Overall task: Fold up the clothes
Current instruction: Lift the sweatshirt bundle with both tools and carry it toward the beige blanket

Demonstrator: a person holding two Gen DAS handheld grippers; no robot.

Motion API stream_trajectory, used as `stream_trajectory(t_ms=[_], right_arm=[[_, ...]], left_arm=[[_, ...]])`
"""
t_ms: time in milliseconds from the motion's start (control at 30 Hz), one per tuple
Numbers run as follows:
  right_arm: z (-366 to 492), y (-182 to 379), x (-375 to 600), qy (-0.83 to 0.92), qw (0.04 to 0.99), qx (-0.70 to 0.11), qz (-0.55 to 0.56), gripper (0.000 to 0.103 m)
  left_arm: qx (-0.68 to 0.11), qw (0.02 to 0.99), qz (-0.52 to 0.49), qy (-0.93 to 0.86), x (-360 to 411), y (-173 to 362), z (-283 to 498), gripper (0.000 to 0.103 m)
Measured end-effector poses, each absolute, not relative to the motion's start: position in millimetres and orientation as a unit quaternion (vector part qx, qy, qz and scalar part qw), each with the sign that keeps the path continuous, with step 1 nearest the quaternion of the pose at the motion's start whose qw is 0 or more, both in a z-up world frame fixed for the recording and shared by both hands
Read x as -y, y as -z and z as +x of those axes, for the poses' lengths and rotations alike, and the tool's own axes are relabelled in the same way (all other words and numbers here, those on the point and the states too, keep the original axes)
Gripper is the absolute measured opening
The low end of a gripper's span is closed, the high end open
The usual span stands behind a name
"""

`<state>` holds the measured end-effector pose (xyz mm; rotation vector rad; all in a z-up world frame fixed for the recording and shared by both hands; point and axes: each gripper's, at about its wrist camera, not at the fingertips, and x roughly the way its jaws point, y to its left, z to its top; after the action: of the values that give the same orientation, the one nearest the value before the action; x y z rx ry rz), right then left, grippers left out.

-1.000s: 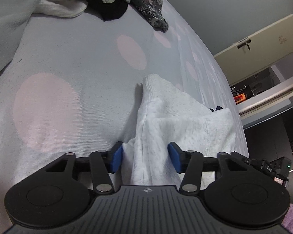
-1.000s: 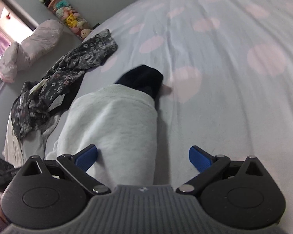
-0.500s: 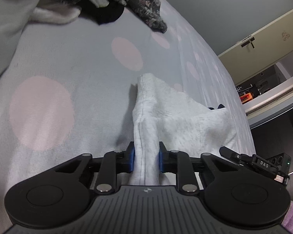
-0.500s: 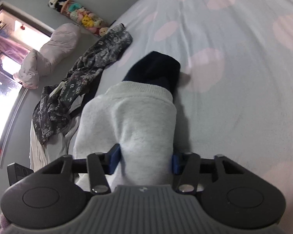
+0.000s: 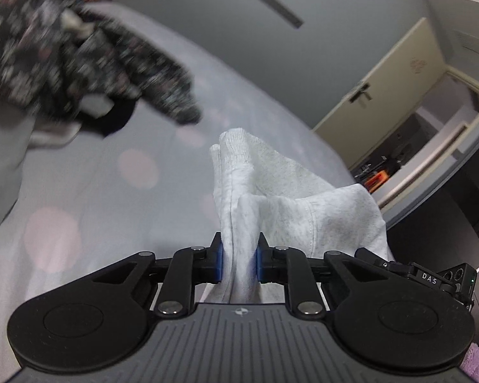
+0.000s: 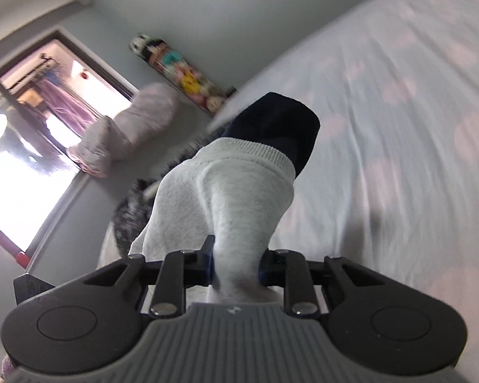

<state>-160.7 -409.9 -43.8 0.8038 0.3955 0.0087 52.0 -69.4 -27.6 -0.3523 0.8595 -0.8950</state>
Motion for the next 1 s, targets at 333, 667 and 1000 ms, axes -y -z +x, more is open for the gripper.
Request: stream_trajectory(t_ms=[333, 667, 1000], right_arm=[[-265, -49, 446, 0.053, 0.937, -0.101, 0.331, 0.026], [-385, -132, 551, 0.126, 0.95, -0.091, 0.272, 0.026], [-513, -177, 640, 0.258, 0.933, -0.118, 0.224, 0.026]], left_arm=[[-0.348, 0.748, -0.149, 0.545, 162, -49, 10, 0.016], [-0.353, 0.653, -0.123, 0.659, 328, -91, -46, 0.015], [-0.391, 0.541, -0.053, 0.743, 518, -93, -126, 0.015]])
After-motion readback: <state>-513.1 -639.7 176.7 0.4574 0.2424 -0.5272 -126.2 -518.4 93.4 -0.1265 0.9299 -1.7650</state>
